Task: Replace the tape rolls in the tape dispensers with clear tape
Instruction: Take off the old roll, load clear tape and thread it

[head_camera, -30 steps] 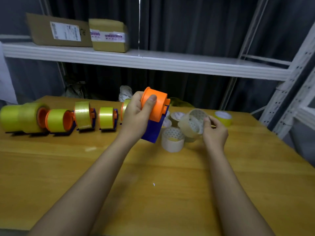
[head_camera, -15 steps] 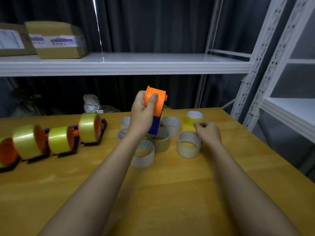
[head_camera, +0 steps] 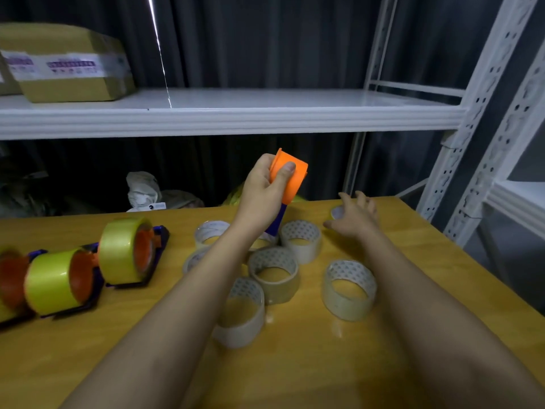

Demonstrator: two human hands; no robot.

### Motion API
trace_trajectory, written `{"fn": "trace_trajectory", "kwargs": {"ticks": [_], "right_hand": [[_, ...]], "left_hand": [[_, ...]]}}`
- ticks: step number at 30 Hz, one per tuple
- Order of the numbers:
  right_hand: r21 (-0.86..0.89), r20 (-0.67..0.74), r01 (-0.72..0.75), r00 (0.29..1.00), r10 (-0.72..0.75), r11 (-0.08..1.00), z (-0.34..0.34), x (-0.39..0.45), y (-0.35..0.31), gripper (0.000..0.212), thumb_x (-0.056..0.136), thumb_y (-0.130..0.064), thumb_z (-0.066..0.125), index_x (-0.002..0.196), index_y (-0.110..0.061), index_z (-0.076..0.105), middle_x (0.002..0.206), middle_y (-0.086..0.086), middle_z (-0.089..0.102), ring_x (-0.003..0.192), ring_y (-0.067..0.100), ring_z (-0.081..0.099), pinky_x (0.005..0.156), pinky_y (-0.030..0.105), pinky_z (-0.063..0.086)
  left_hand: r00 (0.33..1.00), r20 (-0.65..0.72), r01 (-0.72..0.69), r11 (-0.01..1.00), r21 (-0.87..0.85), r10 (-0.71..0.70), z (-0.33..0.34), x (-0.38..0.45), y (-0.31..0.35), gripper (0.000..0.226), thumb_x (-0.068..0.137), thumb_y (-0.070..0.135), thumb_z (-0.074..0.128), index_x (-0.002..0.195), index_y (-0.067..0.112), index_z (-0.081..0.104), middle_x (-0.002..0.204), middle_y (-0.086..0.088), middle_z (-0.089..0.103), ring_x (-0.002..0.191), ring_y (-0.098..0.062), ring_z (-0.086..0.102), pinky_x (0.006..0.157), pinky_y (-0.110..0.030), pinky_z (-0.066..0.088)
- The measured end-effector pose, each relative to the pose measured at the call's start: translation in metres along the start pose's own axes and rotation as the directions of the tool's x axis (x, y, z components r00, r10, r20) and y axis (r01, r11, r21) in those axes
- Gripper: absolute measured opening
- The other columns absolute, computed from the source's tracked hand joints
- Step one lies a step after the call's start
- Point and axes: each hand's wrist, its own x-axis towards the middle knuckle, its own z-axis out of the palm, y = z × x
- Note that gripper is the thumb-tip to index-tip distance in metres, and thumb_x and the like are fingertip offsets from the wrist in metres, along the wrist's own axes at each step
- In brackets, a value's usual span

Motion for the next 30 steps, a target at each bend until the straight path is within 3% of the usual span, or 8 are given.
{"fn": "trace_trajectory", "kwargs": {"ticks": [6, 9, 12, 16, 21, 25, 28, 30], "right_hand": [[-0.092, 0.197, -0.066, 0.977, 0.083, 0.994, 0.006, 0.019, -0.007, 0.084, 0.086, -0.058, 0.059, 0.153, -0.033, 0.014, 0.161, 0.007, 0.006, 0.143, 0.041, 0.011, 0.112, 0.053, 0.022], [-0.157, 0.109, -0.037, 0.993, 0.055, 0.987, 0.008, 0.015, -0.009, 0.070, 0.089, -0.049, 0.059, 0.149, -0.033, 0.027, 0.155, 0.007, 0.022, 0.138, 0.039, 0.023, 0.105, 0.048, 0.035], [-0.173, -0.013, 0.027, 0.999, -0.029, 0.984, 0.000, 0.006, -0.014, 0.067, 0.088, -0.053, 0.058, 0.147, -0.034, 0.030, 0.151, 0.007, 0.027, 0.134, 0.039, 0.026, 0.102, 0.047, 0.038], [0.151, -0.203, 0.156, 0.971, -0.124, 0.976, -0.018, -0.015, -0.035, 0.068, 0.087, -0.057, 0.058, 0.147, -0.035, 0.032, 0.149, 0.008, 0.030, 0.131, 0.038, 0.029, 0.102, 0.042, 0.036], [0.610, -0.334, 0.320, 0.933, -0.130, 0.725, -0.029, -0.073, -0.072, 0.061, 0.087, -0.054, 0.061, 0.142, -0.036, 0.041, 0.139, 0.005, 0.038, 0.130, 0.025, 0.037, 0.101, 0.029, 0.032], [0.833, -0.282, 0.316, 0.949, -0.141, 0.454, -0.018, -0.127, -0.104, 0.062, 0.074, -0.068, 0.061, 0.128, -0.040, 0.051, 0.132, 0.006, 0.049, 0.120, 0.022, 0.054, 0.100, 0.044, 0.048], [0.908, -0.244, 0.288, 0.954, -0.173, 0.304, -0.007, -0.163, -0.125, 0.050, 0.091, -0.050, 0.057, 0.134, -0.026, 0.048, 0.118, 0.002, 0.056, 0.091, -0.007, 0.063, 0.072, 0.017, 0.052], [0.930, -0.237, 0.275, 0.956, -0.173, 0.245, 0.005, -0.185, -0.140, 0.047, 0.096, -0.042, 0.053, 0.136, -0.018, 0.046, 0.114, -0.002, 0.057, 0.088, -0.011, 0.061, 0.069, 0.011, 0.048]], "left_hand": [[1.000, 0.018, -0.003, 1.000, -0.003, 0.003, -0.001, 0.007, -0.010, 0.011, 0.099, 0.028, 0.049, 0.088, 0.026, 0.048, 0.099, -0.023, 0.062, 0.087, -0.035, 0.062, 0.072, -0.046, 0.052], [1.000, 0.020, -0.005, 1.000, -0.004, 0.005, -0.005, 0.005, -0.013, 0.010, 0.099, 0.029, 0.049, 0.089, 0.027, 0.048, 0.097, -0.019, 0.062, 0.085, -0.032, 0.063, 0.071, -0.044, 0.053], [1.000, 0.006, -0.001, 1.000, 0.011, 0.001, -0.014, 0.001, -0.012, 0.009, 0.099, 0.030, 0.048, 0.089, 0.030, 0.047, 0.086, 0.000, 0.061, 0.073, -0.011, 0.061, 0.059, -0.023, 0.049], [0.999, -0.045, -0.002, 1.000, -0.010, 0.001, -0.033, -0.012, -0.003, 0.011, 0.099, 0.028, 0.047, 0.088, 0.028, 0.047, 0.078, 0.006, 0.058, 0.059, 0.003, 0.056, 0.052, -0.013, 0.042], [0.992, -0.125, -0.011, 1.000, 0.005, 0.011, -0.065, -0.042, 0.010, 0.015, 0.100, 0.025, 0.046, 0.085, 0.027, 0.047, 0.074, 0.007, 0.052, 0.056, 0.010, 0.052, 0.052, -0.007, 0.039], [0.986, -0.165, 0.017, 1.000, -0.022, -0.020, -0.093, -0.076, 0.013, 0.015, 0.100, 0.025, 0.045, 0.085, 0.025, 0.048, 0.074, 0.006, 0.051, 0.056, 0.010, 0.050, 0.054, -0.008, 0.038], [0.980, -0.196, 0.019, 1.000, -0.005, -0.020, -0.113, -0.103, 0.016, 0.017, 0.101, 0.024, 0.043, 0.084, 0.026, 0.048, 0.074, 0.007, 0.050, 0.058, 0.011, 0.050, 0.055, -0.008, 0.037], [0.976, -0.217, 0.020, 1.000, 0.002, -0.019, -0.126, -0.121, 0.014, 0.017, 0.101, 0.024, 0.043, 0.085, 0.026, 0.049, 0.074, 0.008, 0.050, 0.059, 0.010, 0.050, 0.056, -0.009, 0.038]]}}
